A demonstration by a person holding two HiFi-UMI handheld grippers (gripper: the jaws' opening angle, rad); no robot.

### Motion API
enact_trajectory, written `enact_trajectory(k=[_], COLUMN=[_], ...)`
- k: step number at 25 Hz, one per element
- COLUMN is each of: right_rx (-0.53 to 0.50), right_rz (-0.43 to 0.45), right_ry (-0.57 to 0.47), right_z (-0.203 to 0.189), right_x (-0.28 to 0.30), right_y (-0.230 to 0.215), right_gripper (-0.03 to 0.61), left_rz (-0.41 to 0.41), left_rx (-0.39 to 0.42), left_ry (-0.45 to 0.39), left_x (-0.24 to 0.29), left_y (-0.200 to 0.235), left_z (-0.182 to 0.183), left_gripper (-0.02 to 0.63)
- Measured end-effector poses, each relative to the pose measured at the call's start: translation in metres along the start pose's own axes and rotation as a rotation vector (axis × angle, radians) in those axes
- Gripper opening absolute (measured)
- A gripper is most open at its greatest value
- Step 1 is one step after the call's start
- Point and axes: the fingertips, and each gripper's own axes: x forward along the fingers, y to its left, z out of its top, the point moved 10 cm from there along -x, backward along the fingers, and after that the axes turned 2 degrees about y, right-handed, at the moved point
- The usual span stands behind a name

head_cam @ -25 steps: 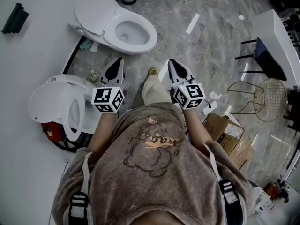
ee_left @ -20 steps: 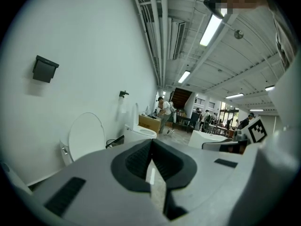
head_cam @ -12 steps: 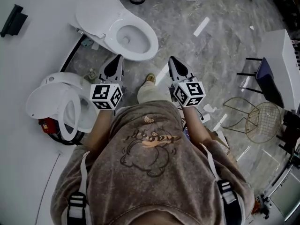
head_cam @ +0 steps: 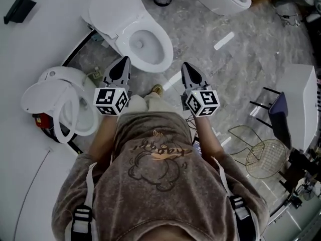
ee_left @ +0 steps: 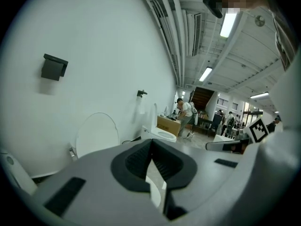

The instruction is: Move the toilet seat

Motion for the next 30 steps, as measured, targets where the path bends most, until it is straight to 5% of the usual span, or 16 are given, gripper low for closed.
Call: enact_trajectory(k=[14, 30], right_rx=[-0.025, -0.042], right_rz=[0.073, 0.064], right_ry=[0.074, 0.137], right_z=[0.010, -0.036], right_x=[0.087, 0.148], right_y=[-0.009, -0.044], right_gripper=[-0.003, -0.003], left_rz=[-0.017, -0.065], left_rx=[-0.029, -0.026], left_ry=[0.008, 0.070], left_x=[0.060, 0.129], left_y=[0.041, 0.070], left_z=[-0.001, -0.064], left_gripper=[0.009, 0.009])
